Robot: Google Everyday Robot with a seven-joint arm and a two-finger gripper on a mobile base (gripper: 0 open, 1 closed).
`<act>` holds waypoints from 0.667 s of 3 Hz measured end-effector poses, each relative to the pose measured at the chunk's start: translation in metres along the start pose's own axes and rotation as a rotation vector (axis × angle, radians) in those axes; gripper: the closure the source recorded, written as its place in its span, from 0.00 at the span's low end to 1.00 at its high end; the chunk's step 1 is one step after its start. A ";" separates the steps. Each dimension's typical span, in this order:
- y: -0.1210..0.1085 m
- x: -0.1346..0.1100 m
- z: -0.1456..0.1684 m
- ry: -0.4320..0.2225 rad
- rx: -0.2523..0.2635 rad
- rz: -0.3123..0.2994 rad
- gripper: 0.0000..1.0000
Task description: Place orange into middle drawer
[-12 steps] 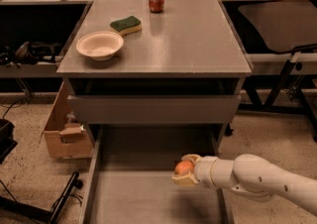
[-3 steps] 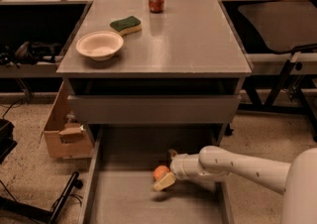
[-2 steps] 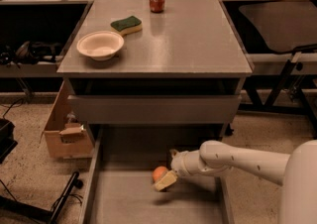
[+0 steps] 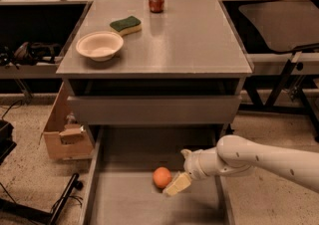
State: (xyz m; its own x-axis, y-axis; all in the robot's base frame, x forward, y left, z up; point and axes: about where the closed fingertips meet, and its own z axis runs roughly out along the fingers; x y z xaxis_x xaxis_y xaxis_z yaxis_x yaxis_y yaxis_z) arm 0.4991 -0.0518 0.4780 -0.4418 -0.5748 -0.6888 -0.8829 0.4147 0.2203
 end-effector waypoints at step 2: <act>0.091 -0.021 -0.109 0.312 -0.063 -0.010 0.00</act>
Offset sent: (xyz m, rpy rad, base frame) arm -0.0823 -0.0428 0.2666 -0.4463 0.0335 0.1413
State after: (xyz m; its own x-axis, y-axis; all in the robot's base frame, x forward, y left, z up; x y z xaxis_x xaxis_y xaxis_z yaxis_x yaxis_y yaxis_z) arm 0.4106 -0.0791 0.5876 -0.4521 -0.7713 -0.4479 -0.8911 0.3691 0.2639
